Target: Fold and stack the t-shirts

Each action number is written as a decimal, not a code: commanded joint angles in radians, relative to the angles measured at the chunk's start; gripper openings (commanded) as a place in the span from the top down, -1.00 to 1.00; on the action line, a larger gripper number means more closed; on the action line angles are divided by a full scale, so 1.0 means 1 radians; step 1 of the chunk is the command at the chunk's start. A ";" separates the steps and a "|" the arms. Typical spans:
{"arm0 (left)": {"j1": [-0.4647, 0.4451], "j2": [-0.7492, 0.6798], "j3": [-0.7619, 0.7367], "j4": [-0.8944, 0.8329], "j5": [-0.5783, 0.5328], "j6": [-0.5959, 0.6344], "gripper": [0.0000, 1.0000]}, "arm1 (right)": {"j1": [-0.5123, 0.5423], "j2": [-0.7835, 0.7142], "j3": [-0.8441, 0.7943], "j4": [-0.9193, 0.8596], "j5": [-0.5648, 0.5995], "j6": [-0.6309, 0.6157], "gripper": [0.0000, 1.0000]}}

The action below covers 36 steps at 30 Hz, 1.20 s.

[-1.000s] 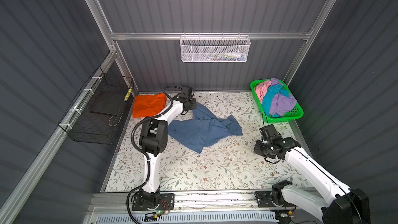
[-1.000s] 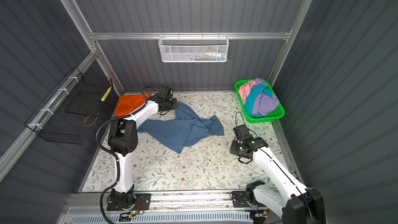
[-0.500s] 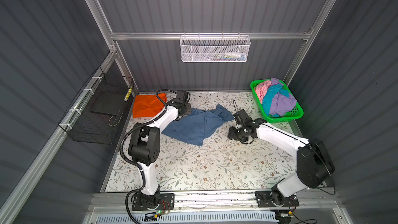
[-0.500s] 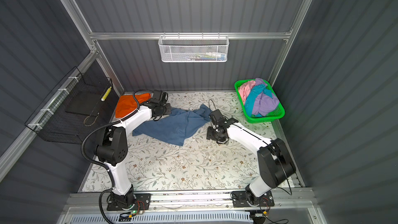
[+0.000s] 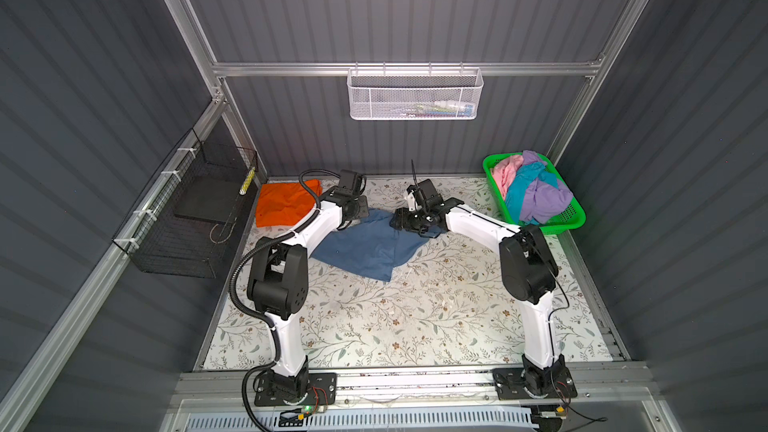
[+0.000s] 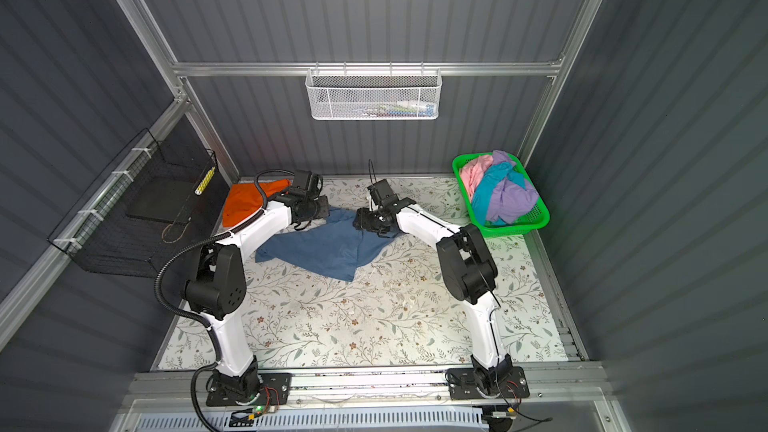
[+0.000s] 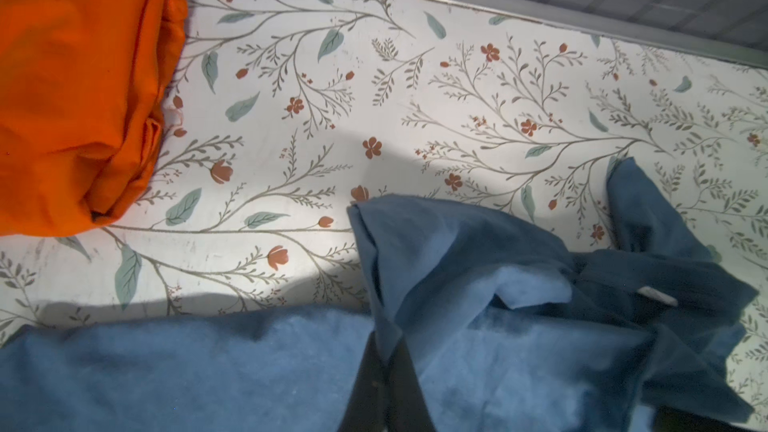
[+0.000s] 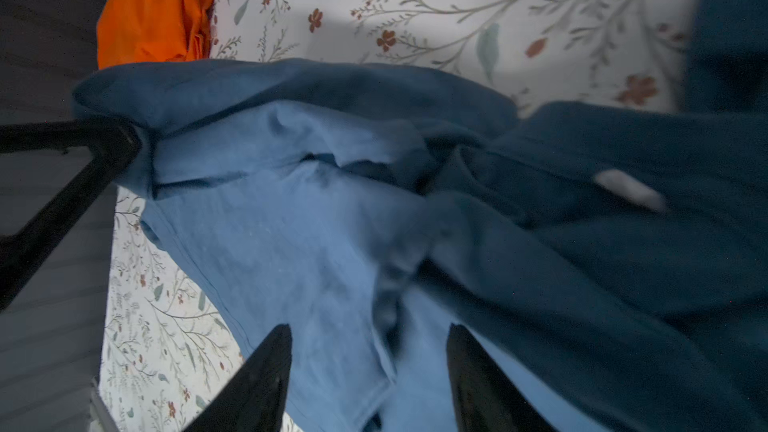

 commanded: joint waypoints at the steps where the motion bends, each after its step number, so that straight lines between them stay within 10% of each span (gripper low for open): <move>1: -0.004 0.015 0.057 -0.031 0.005 0.017 1.00 | 0.015 0.065 0.089 0.010 -0.093 0.020 0.20; 4: -0.002 0.013 0.092 -0.055 -0.021 0.029 1.00 | 0.006 0.022 0.092 0.000 -0.082 0.001 1.00; 20: 0.100 -0.235 -0.021 -0.190 -0.247 -0.025 1.00 | -0.291 -0.774 -0.556 -0.301 0.214 -0.049 1.00; 36: 0.005 -0.513 -0.625 -0.306 -0.141 -0.219 1.00 | -0.451 -0.775 -0.636 -0.346 0.458 -0.114 1.00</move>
